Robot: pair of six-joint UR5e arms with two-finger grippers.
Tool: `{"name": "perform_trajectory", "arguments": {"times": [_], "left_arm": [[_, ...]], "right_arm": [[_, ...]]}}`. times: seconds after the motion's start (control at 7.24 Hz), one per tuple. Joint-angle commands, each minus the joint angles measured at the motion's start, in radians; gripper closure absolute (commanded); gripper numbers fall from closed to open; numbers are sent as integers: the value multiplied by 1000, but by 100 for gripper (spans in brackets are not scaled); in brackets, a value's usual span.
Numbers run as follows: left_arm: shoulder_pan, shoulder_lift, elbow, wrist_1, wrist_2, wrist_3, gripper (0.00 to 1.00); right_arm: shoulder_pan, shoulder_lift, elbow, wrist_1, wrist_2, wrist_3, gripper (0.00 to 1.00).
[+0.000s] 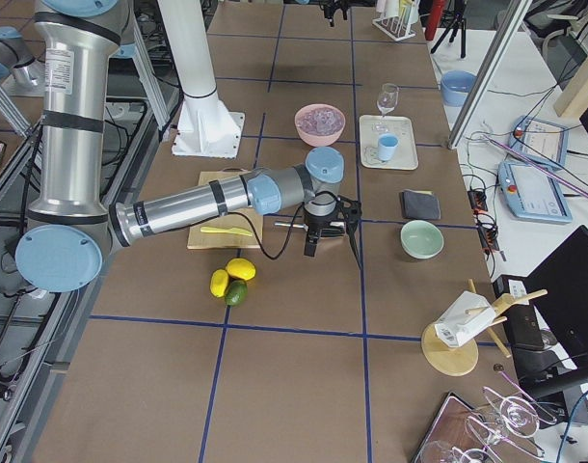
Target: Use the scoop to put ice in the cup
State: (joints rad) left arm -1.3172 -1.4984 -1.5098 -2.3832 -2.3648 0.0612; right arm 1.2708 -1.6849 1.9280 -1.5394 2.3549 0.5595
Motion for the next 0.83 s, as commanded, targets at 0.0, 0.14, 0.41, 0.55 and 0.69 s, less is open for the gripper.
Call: {"name": "perform_trajectory", "arguments": {"times": [0.0,0.14,0.41,0.55,0.69], "left_arm": [[-91,12,-45,382,-11,0,0],[-96,4,-93,545,-13,2,0],[-117,-38,-244,855,-37,23,0],[-137,-87,-231,933,-50,23,0],[-137,-86,-240,924,-50,23,0]], "right_arm": [[129,1,-130,8,18,-247,0],[209,4,-138,5,27,-330,0],[234,7,-139,-4,29,-351,0],[234,1,-144,2,18,-351,0],[234,4,-152,8,26,-351,0]]}}
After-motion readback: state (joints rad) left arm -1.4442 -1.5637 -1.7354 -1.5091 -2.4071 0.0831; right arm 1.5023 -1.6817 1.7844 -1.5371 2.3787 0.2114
